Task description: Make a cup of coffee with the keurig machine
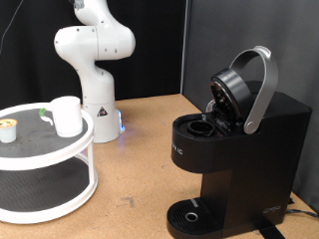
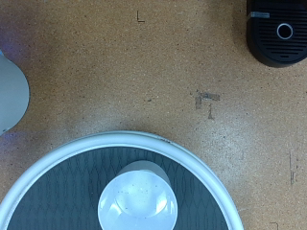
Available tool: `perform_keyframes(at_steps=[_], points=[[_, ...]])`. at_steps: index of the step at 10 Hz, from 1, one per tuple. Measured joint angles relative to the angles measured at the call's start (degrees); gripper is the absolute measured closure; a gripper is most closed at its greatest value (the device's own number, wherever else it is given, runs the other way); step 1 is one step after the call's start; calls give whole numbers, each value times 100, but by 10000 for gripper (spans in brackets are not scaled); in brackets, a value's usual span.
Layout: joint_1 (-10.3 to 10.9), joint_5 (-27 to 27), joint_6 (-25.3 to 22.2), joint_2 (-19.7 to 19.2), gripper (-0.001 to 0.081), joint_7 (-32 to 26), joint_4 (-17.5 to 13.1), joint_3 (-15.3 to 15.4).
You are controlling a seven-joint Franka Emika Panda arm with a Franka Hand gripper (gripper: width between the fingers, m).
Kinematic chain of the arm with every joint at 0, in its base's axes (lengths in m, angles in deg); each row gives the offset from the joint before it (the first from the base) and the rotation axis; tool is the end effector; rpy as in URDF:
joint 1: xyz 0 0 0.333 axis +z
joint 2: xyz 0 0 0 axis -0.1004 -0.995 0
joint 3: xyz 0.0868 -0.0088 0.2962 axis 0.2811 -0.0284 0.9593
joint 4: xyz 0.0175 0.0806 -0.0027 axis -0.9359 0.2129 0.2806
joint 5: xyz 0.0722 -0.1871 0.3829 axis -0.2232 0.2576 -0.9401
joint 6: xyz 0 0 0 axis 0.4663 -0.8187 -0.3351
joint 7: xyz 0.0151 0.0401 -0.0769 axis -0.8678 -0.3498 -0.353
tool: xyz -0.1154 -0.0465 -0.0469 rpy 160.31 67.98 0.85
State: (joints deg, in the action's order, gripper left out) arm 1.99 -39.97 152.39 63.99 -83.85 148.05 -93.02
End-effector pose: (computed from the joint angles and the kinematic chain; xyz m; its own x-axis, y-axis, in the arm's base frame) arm 0.3264 -0.1033 0.5718 0.7136 0.6995 0.0378 0.7002 -0.7140 -0.0068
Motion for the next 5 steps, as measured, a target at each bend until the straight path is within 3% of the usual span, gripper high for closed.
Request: perform_keyframes(at_steps=[2,5], points=[[-24,7,91,1,3,-22,36,-90],[-112,381,-134,-14,3,-610,-58,-592]])
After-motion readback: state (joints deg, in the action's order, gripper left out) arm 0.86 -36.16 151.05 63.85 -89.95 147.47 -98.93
